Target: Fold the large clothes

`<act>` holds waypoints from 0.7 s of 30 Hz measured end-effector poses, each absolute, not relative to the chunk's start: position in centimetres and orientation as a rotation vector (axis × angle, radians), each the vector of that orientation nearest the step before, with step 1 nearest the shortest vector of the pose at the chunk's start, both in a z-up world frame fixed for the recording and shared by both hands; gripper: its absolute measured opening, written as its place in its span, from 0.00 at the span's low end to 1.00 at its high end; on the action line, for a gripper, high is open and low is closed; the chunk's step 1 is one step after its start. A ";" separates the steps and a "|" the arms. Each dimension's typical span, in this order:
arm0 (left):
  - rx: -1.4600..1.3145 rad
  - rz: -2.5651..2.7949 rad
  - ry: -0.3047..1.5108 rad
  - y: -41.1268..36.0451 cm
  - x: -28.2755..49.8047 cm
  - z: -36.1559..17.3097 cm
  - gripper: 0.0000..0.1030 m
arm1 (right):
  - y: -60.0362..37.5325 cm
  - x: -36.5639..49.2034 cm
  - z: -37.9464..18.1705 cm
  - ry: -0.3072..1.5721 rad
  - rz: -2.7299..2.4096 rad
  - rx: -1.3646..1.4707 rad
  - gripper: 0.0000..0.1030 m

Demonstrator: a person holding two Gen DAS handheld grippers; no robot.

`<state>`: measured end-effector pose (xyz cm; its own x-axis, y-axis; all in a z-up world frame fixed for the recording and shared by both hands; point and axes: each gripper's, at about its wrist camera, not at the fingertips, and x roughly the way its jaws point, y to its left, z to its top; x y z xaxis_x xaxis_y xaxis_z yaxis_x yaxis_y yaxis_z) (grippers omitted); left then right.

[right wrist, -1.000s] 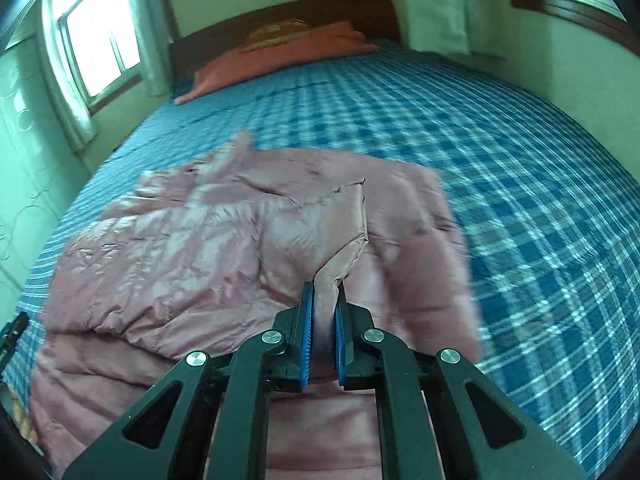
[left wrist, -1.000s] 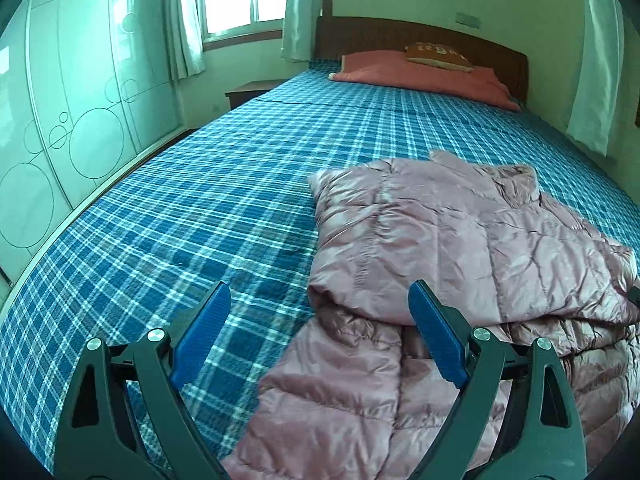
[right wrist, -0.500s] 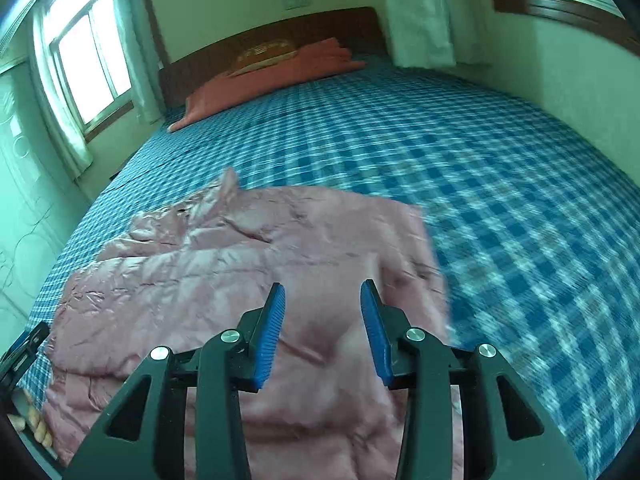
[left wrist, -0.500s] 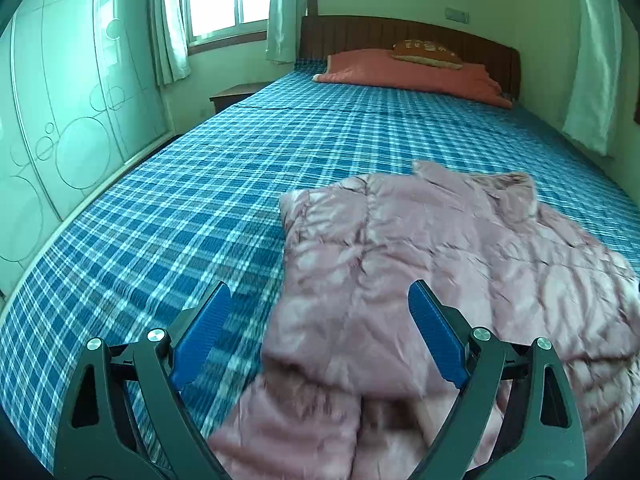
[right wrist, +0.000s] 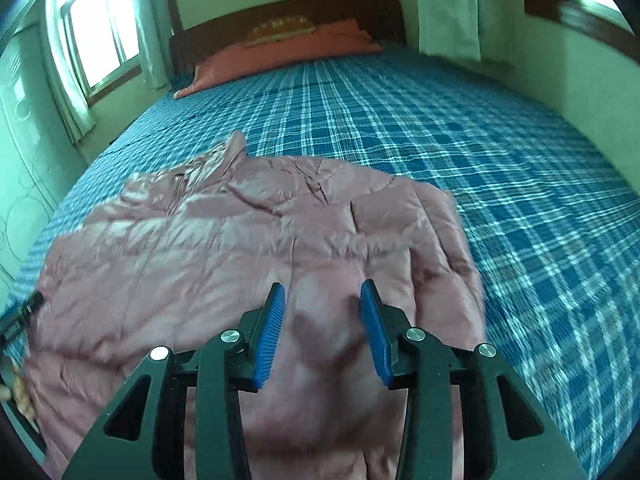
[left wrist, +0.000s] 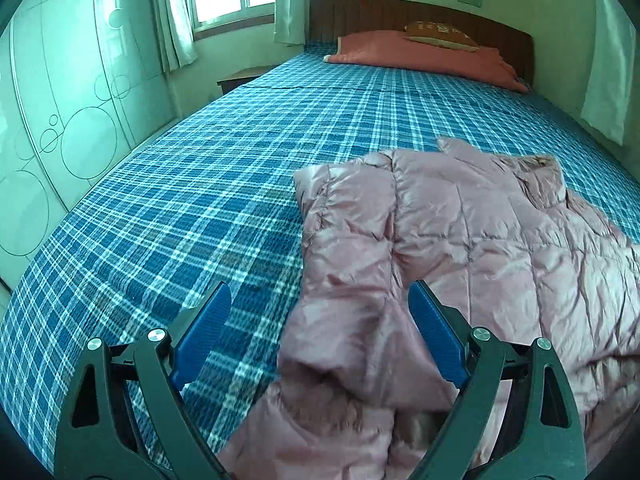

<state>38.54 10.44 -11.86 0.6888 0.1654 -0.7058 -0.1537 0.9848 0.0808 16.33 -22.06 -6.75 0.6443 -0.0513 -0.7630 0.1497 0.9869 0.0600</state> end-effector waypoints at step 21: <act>-0.227 0.196 0.907 18.6 23.4 -11.0 0.88 | -27.9 -2.3 -5.7 0.915 -0.199 0.244 0.51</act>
